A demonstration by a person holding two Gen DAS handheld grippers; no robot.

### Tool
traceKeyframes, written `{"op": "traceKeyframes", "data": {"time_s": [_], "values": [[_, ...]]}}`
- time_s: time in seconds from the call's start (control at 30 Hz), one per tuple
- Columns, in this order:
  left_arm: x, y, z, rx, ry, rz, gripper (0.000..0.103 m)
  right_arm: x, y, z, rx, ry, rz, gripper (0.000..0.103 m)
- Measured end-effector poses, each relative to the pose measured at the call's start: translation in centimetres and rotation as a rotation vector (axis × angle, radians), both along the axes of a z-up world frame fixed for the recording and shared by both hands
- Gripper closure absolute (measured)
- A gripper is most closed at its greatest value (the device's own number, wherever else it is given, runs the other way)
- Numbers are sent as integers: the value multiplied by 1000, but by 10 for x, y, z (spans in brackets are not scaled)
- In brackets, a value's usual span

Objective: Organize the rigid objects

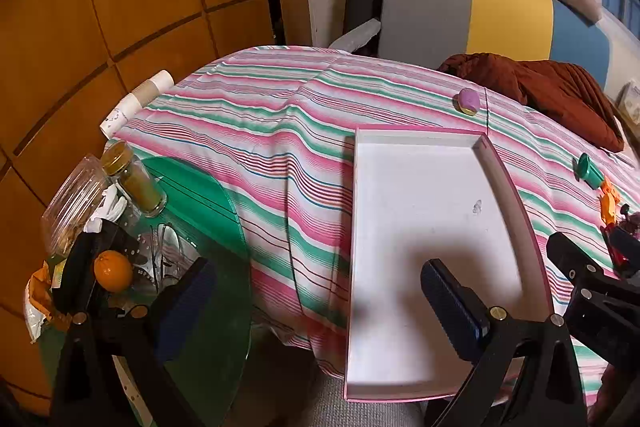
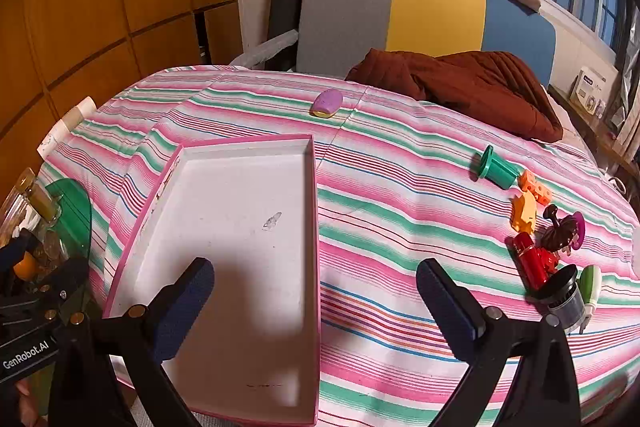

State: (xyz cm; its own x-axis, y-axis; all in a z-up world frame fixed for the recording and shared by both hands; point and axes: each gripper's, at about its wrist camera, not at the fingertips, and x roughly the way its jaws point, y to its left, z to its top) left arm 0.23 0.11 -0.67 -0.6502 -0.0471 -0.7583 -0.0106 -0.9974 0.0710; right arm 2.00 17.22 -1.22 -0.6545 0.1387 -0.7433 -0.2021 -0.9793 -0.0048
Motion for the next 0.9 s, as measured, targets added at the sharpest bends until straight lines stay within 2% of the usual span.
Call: {"op": "traceKeyframes", "data": {"time_s": [0.9], "values": [[1, 5, -3, -15, -21, -1, 0, 6, 8, 2, -23, 12, -17, 0]]}}
